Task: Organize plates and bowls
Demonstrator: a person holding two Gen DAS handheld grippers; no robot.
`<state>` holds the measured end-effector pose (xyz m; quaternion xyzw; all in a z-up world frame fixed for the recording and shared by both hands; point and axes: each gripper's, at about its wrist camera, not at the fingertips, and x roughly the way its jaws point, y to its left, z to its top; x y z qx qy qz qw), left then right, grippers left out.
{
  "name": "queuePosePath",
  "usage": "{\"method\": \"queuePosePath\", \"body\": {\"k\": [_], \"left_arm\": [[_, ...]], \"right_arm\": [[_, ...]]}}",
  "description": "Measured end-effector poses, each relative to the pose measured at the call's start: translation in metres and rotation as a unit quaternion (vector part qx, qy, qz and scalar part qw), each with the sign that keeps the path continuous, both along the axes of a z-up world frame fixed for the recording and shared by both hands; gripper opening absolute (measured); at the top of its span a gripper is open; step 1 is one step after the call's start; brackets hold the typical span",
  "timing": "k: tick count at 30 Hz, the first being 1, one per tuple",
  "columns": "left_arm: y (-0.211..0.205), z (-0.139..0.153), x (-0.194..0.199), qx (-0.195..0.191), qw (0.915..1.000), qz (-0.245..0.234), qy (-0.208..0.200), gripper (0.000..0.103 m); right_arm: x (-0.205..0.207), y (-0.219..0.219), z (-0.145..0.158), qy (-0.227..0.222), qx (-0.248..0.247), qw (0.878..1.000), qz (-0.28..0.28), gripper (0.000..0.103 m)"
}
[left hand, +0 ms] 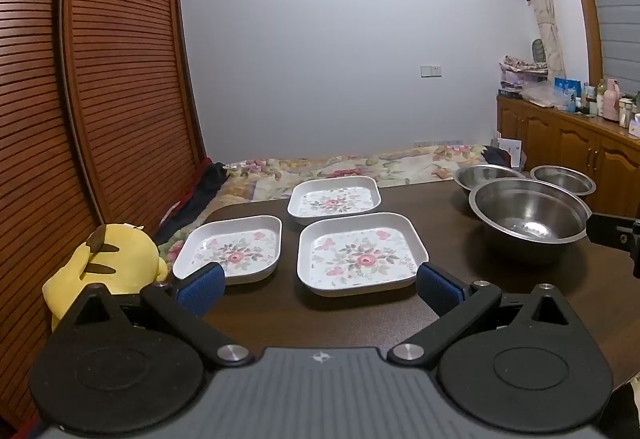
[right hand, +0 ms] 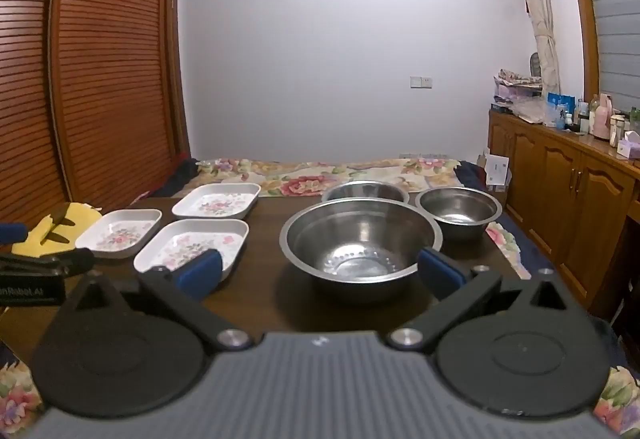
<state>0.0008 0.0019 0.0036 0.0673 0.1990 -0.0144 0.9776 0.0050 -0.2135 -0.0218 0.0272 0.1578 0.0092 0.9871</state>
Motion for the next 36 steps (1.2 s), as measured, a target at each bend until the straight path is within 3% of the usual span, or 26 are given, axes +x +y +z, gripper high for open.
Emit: {"method": "queuePosePath", "body": {"k": [36], "left_arm": [[-0.0010, 0.0012, -0.0042, 0.003, 1.0000, -0.002, -0.007, 0.103]], "right_arm": [[-0.0033, -0.0063, 0.0031, -0.008, 0.004, 1.000, -0.006, 0.103]]}}
